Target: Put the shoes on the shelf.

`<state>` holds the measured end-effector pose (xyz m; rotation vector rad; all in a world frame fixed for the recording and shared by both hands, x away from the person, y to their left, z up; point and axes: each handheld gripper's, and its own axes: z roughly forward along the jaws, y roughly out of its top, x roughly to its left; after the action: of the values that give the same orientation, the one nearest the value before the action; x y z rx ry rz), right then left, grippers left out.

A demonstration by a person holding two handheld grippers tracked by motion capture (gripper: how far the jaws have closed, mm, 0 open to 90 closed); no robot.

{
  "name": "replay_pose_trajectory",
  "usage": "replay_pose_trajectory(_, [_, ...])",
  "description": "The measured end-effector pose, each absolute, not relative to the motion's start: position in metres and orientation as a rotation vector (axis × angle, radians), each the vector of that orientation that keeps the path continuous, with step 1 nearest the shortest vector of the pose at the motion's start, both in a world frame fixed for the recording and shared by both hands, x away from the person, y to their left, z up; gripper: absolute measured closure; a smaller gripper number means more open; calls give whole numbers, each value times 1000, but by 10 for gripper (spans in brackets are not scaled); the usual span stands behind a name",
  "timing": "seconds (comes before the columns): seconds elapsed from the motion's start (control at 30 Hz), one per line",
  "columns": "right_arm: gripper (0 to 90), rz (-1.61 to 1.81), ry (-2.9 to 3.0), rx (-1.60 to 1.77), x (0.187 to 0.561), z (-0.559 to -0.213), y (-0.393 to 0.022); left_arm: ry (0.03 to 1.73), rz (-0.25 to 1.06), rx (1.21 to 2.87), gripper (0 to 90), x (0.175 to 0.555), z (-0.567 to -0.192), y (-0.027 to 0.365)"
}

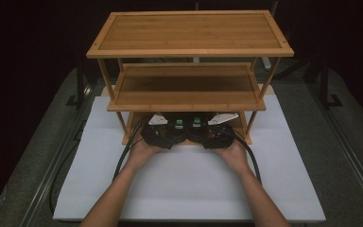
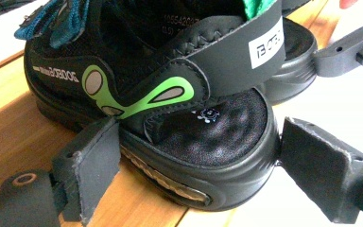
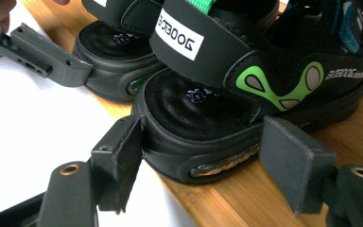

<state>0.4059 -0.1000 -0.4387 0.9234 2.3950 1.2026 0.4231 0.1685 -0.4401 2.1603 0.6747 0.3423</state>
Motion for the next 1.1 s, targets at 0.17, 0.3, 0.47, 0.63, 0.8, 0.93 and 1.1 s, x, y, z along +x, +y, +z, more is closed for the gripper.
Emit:
replay_pose_trajectory(0.17, [329,1140,2378,907,412,-440,-102,685,351,2169,138,428,-440,166])
replay_pose_trajectory(0.3, [333,1140,2364,919,413,-442,-102,685,361,2178,139,432,-441,164])
replay_pose_trajectory(0.47, [336,1138,2366,926,413,-442,-102,696,373,2167,139,434,-443,163])
replay_pose_trajectory(0.63, [335,1131,2370,944,411,-441,-103,719,358,2156,158,432,-440,164])
replay_pose_trajectory(0.8, [283,1220,2380,976,405,-433,-104,710,344,2150,155,424,-434,170])
replay_pose_trajectory(0.93, [231,1210,2379,997,401,-428,-107,716,339,2149,137,419,-430,173])
replay_pose_trajectory(1.1, [177,1207,2401,1064,394,-425,-112,739,315,2146,85,411,-425,178])
